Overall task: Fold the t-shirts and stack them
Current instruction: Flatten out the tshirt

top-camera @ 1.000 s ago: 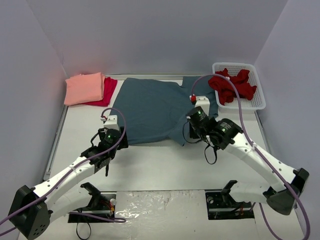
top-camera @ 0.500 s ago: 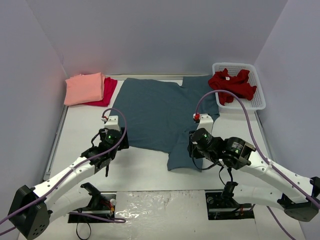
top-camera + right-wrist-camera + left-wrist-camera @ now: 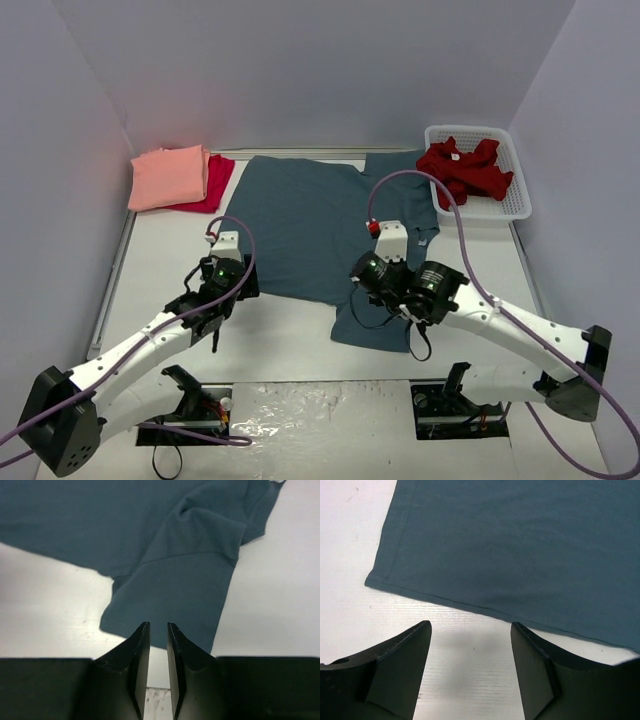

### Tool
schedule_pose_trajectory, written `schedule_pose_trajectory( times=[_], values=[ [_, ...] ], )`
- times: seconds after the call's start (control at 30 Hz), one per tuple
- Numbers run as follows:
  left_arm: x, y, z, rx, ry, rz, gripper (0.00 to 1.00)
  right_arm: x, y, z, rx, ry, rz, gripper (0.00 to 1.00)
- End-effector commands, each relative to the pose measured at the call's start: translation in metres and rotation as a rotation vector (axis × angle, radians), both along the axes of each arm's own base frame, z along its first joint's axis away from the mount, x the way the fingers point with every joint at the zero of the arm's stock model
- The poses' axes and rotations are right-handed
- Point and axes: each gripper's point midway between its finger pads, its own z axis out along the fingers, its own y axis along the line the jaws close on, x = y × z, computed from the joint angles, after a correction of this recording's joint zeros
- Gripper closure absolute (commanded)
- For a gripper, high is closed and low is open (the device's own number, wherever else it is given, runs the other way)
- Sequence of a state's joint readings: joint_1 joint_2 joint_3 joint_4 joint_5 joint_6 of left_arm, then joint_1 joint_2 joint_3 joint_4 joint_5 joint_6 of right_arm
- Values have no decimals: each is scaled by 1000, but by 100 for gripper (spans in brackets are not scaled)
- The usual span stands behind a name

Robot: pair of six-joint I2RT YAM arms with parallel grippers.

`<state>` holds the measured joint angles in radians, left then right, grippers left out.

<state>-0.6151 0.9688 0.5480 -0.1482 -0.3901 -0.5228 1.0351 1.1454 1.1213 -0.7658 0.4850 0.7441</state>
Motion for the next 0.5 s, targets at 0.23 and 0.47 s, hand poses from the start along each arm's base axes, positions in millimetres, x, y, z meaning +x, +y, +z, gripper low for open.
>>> schedule_pose_trajectory(
  times=[0.23,0.47],
  values=[
    [31,-8,17,13,-65,52,40,56,9,-24,-163,-101,-145,100],
    [64,-22,16,-32,-24,60,64,98,6,-50,-17,-24,-132,100]
  ],
)
